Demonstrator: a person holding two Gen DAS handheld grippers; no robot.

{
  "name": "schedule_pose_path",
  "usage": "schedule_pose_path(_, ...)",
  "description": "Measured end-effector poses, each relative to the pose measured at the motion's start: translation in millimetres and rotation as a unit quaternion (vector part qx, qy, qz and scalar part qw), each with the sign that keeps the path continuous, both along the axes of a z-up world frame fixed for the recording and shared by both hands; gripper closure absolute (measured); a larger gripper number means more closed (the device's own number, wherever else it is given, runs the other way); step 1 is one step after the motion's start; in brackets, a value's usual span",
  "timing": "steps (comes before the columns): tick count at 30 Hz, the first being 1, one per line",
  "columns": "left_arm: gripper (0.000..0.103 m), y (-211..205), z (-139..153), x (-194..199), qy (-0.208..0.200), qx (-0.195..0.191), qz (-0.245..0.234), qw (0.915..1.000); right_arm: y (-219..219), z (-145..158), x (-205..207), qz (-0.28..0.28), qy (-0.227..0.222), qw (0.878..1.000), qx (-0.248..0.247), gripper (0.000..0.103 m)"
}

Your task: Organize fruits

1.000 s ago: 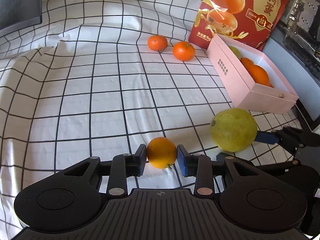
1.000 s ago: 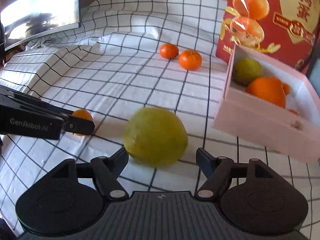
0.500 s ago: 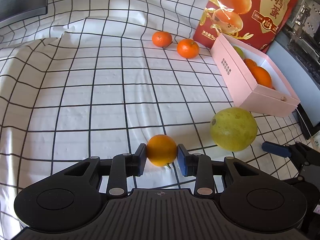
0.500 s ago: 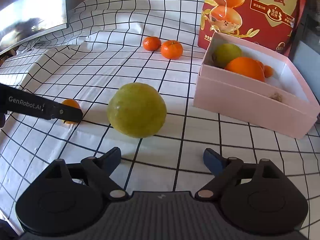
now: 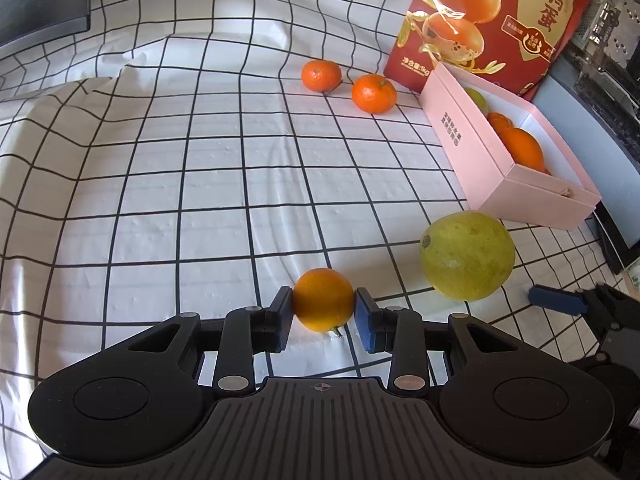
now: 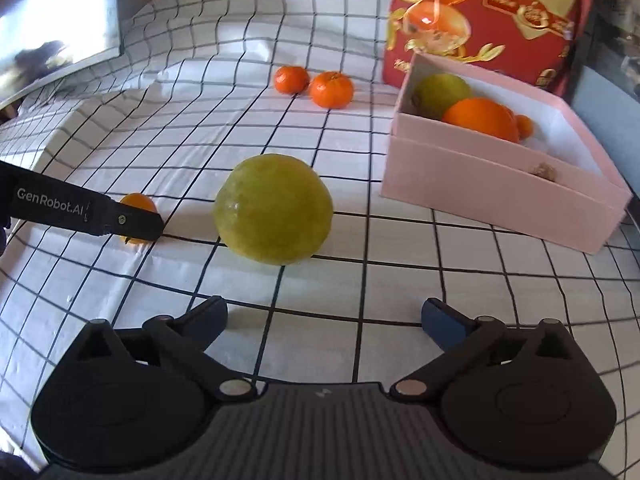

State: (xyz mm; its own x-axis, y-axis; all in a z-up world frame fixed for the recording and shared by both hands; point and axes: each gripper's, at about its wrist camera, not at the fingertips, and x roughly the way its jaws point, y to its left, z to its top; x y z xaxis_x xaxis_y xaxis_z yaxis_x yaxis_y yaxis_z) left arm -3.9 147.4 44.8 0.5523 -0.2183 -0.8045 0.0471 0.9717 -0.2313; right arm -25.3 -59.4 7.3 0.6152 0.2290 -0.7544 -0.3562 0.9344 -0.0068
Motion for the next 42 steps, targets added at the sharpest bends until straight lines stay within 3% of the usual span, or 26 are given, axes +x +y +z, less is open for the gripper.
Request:
schedule_pose_path(2, 0.065, 0.7, 0.0, -0.6, 0.000, -0.002, 0.000, 1.0000, 1.0, 5.0, 2.3, 0.002, -0.008, 1.000, -0.002, 0.010)
schedule_pose_path(7, 0.065, 2.7, -0.5, -2.1, -0.003, -0.010, 0.004, 0.9999, 7.2, 24.9, 0.8, 0.012, -0.059, 0.998, 0.017, 0.010)
schedule_pose_path(10, 0.065, 4.2, -0.2, -0.5, 0.004, -0.018, 0.010, 0.9998, 18.4, 26.1, 5.3, 0.033, -0.076, 0.997, -0.006, 0.010)
schedule_pose_path(21, 0.065, 5.5, -0.9, 0.9, 0.007, -0.023, 0.010, 0.9997, 43.6, 19.1, 20.1, 0.064, -0.088, 0.993, -0.044, 0.019)
schedule_pose_path(25, 0.065, 5.8, -0.8, 1.5, 0.009, -0.026, 0.012, 0.9995, 41.8, 19.0, 16.8, 0.075, -0.080, 0.993, -0.041, 0.037)
schedule_pose_path(42, 0.065, 5.2, -2.8, 4.8, 0.014, -0.026, 0.015, 0.9995, 13.5, 21.0, -19.7, 0.086, -0.055, 0.994, -0.034, 0.037)
